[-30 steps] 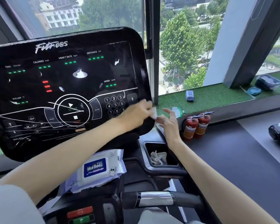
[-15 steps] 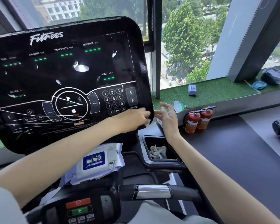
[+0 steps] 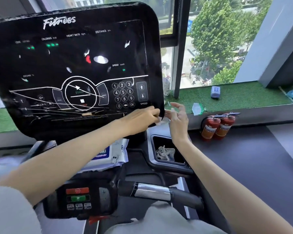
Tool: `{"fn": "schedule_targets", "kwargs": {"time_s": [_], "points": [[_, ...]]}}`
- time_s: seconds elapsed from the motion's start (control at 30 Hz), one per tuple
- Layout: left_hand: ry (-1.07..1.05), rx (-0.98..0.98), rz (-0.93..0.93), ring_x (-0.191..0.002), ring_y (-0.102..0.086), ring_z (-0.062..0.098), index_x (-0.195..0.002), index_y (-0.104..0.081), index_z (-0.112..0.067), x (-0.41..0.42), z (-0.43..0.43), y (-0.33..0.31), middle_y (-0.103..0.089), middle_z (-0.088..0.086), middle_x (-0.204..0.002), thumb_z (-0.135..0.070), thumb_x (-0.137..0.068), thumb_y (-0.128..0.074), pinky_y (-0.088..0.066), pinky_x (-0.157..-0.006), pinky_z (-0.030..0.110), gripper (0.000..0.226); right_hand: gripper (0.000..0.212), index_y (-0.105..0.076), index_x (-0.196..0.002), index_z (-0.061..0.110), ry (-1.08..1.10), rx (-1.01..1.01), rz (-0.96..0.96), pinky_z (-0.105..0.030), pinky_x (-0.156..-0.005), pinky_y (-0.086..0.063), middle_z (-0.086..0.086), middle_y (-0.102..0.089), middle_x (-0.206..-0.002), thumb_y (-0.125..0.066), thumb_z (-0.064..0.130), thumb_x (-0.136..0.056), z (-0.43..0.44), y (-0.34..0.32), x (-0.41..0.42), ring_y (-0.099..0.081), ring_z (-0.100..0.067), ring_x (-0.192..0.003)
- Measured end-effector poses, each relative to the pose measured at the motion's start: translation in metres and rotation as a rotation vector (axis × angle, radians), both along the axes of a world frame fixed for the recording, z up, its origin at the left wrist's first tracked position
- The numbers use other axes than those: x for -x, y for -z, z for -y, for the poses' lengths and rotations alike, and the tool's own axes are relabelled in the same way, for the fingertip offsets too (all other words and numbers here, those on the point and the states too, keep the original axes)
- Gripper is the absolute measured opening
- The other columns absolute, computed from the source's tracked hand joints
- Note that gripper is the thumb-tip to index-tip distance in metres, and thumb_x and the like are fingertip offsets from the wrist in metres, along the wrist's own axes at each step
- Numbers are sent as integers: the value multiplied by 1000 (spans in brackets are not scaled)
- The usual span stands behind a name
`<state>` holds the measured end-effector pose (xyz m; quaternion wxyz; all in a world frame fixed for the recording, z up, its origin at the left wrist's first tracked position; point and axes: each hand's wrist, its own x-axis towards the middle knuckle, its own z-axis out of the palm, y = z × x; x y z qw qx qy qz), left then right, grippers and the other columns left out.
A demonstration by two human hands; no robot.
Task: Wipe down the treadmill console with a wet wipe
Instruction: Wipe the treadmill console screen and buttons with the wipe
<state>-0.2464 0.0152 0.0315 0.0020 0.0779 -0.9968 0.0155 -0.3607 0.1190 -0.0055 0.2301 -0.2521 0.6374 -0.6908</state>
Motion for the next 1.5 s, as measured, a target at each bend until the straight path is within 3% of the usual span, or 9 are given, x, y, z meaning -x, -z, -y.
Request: {"fn": "schedule_targets", "kwargs": {"time_s": [0.1, 0.3, 0.5, 0.73, 0.87, 1.0, 1.2, 1.37, 1.5], "points": [[-69, -62, -34, -89, -51, 24, -109, -65, -13, -13, 5, 3, -51, 4, -97, 13, -77, -48, -47, -64, 38, 44, 22, -53, -106, 19, 40, -11, -78, -14, -59, -36, -23, -57, -73, -40, 7, -93, -1, -1, -6, -53, -30, -71], [-311, -187, -121, -86, -54, 18, -113, -66, -9, -88, 33, 6, -53, -5, -93, 17, -80, -45, -46, -78, 33, 47, 40, -43, -126, 18, 110, -61, -201, -6, -78, -34, 4, -47, -110, -39, 2, -90, 1, 7, -42, -44, -2, -95], [-93, -95, -162, -97, -49, 19, -121, -59, -14, -53, 20, 4, -54, 2, -101, 18, -77, -48, -45, -74, 30, 55, 44, -54, -113, 11, 185, -135, -391, -29, -87, -40, -1, -49, -100, -40, -12, -78, 6, 11, -68, -47, -16, -95], [34, -122, -163, -99, -51, 23, -120, -59, -7, -103, 52, 4, -57, 9, -103, 8, -84, -50, -42, -77, 30, 40, 45, -55, -110, 6, 289, -112, -546, -26, -84, -39, -3, -51, -100, -41, -15, -73, 32, 13, -131, -50, -22, -96], [20, -121, -175, -101, -51, 27, -115, -62, -7, -166, 83, 9, -58, 11, -106, 6, -84, -52, -44, -82, 39, 35, 43, -57, -107, 7, 189, -129, -696, -31, -85, -38, -3, -57, -104, -42, -14, -72, 60, 14, -187, -49, -23, -98], [-34, -145, -183, -115, -48, 23, -118, -62, -8, -222, 111, 6, -58, 6, -113, 5, -85, -48, -40, -88, 27, 38, 40, -60, -105, 6, 37, -164, -846, -29, -84, -34, -8, -62, -104, -41, -8, -72, 87, 15, -236, -52, -26, -96], [-151, -103, -159, -100, -50, 19, -114, -65, -10, -293, 144, 4, -57, 6, -103, 18, -68, -46, -40, -76, 24, 57, 44, -60, -115, 13, -192, -310, -804, -39, -74, -46, -12, -59, -103, -43, -6, -79, 122, 6, -287, -56, -30, -91], [-301, -264, -239, -97, -53, 30, -100, -65, -1, -342, 157, 10, -58, 11, -103, 4, -83, -53, -39, -79, 26, 21, 41, -61, -113, 15, -273, -312, -825, -36, -77, -47, -10, -59, -105, -43, -2, -81, 136, 2, -310, -58, -28, -92], [-420, -210, -287, -82, -56, 23, -98, -69, -4, -378, 166, 20, -58, 5, -91, 21, -65, -49, -47, -70, 38, 46, 38, -61, -110, 14, -268, -281, -811, -40, -81, -49, -10, -60, -104, -43, -2, -81, 141, 2, -315, -60, -27, -93]]}}
